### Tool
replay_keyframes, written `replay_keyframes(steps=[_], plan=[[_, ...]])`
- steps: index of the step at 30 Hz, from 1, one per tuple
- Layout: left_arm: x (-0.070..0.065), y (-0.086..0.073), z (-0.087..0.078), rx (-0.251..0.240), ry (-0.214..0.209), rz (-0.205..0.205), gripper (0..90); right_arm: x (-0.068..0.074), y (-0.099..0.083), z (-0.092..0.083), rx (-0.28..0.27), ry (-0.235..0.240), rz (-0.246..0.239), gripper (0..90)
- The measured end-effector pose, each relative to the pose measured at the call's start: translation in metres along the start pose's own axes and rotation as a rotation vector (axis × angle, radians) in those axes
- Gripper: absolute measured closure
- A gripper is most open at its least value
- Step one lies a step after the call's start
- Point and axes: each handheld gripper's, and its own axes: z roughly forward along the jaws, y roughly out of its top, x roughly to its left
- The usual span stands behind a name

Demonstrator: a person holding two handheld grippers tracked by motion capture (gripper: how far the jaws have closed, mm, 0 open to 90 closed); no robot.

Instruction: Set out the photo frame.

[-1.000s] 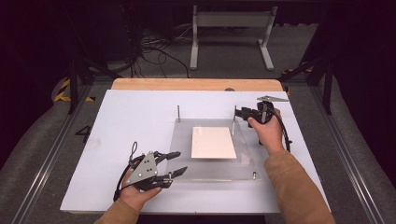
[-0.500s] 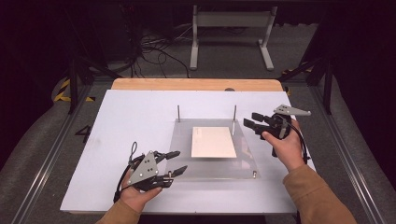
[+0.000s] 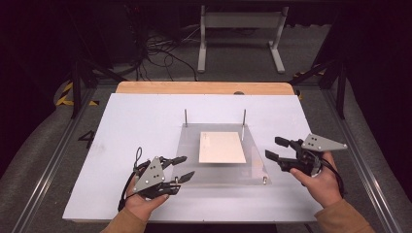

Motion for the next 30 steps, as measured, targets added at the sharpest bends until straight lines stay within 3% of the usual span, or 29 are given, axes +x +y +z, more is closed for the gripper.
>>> replay_keyframes(steps=[2,13,20,30], plan=[[0.000,0.000,0.000,-0.004,0.002,-0.001,46.8,0.007,-0.008,-0.008,0.006,0.014,-0.034,34.7],[-0.001,0.002,-0.001,-0.007,0.021,-0.005,46.8,0.028,-0.020,-0.023,-0.009,0.024,-0.120,30.7],[0.000,0.003,-0.001,-0.004,0.022,-0.002,46.8,0.042,-0.021,-0.016,-0.007,0.051,-0.202,25.8],[-0.001,0.004,-0.001,-0.013,0.035,0.001,46.7,0.055,-0.012,0.002,-0.091,0.079,-0.276,22.8]])
